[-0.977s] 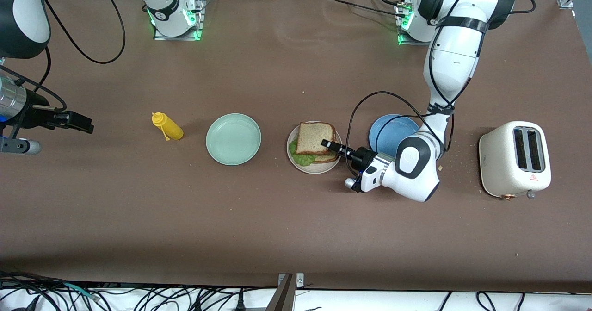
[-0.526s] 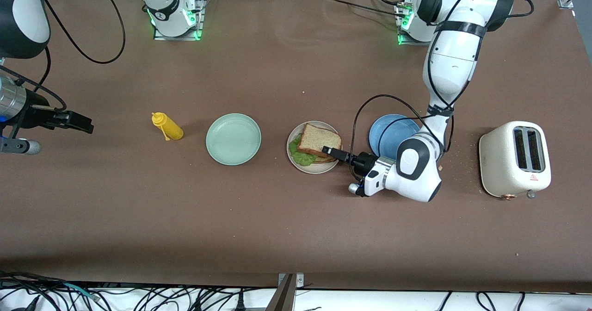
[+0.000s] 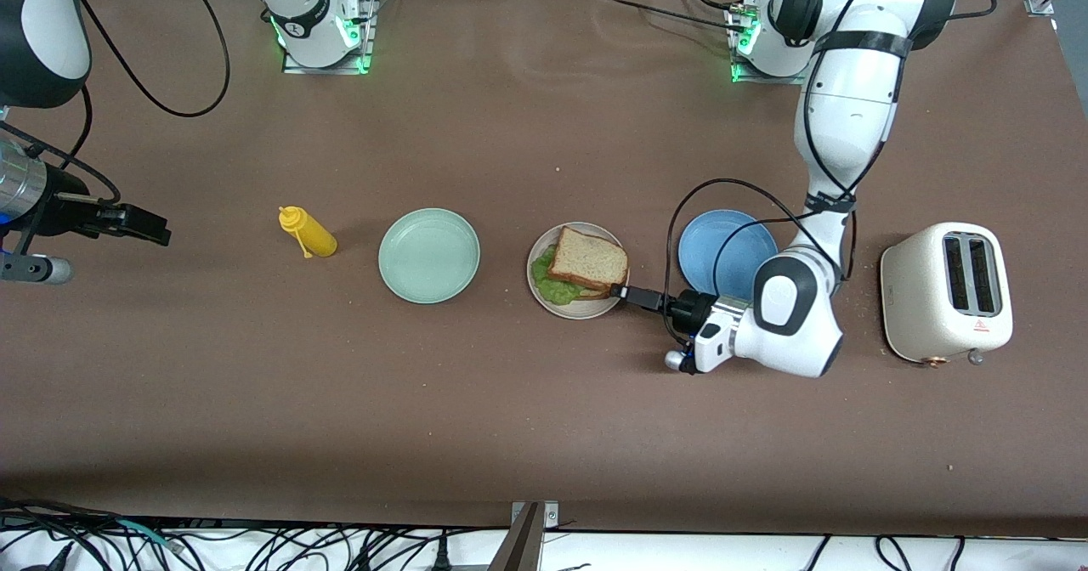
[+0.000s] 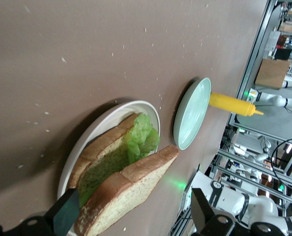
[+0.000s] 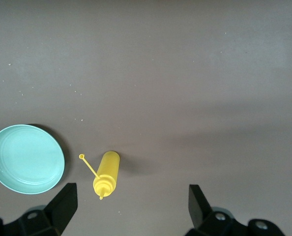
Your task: Make sandwich in beige plate with both arms
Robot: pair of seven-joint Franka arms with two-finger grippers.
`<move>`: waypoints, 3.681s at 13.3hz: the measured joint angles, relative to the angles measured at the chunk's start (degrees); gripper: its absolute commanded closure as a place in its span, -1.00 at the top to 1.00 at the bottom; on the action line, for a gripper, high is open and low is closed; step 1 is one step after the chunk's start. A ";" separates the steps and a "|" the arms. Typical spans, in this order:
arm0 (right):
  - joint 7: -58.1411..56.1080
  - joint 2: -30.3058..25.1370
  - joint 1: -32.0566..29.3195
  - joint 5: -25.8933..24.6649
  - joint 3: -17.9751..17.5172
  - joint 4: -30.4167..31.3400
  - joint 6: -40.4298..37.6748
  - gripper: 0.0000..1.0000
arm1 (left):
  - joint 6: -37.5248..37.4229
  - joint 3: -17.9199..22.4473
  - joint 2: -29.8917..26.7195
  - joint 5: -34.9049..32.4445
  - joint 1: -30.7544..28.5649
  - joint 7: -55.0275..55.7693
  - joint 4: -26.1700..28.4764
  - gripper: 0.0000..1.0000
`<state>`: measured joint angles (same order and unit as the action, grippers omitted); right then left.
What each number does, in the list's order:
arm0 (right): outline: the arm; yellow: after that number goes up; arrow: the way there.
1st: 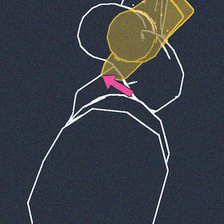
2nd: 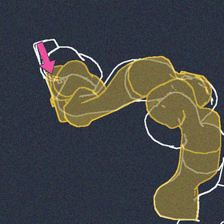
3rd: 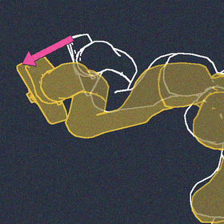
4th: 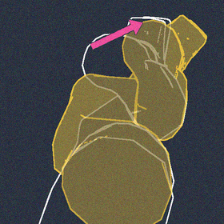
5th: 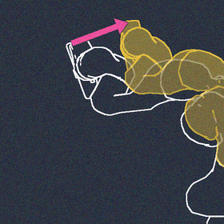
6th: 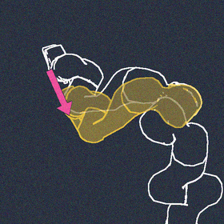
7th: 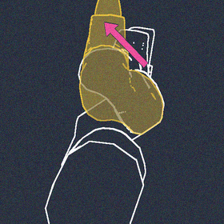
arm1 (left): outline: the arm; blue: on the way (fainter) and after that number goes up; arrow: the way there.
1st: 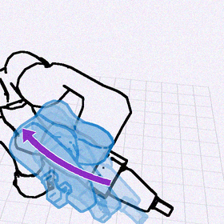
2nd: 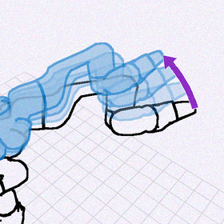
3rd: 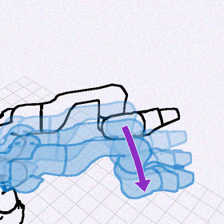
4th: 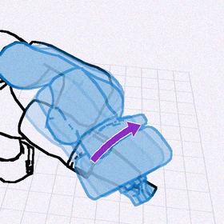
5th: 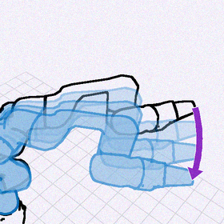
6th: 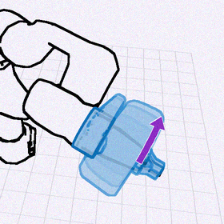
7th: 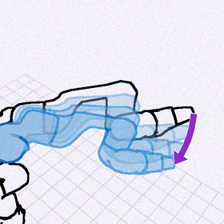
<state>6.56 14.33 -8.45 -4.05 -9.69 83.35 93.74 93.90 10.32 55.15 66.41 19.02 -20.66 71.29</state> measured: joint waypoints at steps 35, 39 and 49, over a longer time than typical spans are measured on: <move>4.52 -0.42 -0.04 0.01 -0.19 -0.19 0.32 1.00 | -14.03 4.96 -27.07 -60.81 -13.60 0.56 -0.45 1.00; 4.78 -0.92 -0.04 0.01 -0.26 -0.36 0.47 1.00 | -14.05 4.96 -29.48 -60.85 -13.60 0.57 -0.48 1.00; 5.15 -1.61 -0.04 0.04 -0.27 -0.37 0.48 1.00 | -14.39 4.36 -36.16 -60.85 -13.60 0.74 2.50 1.00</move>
<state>11.71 12.72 -8.49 -4.00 -9.95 82.99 94.22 79.51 14.69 18.99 5.55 5.42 -19.93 73.79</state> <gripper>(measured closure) 0.000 0.000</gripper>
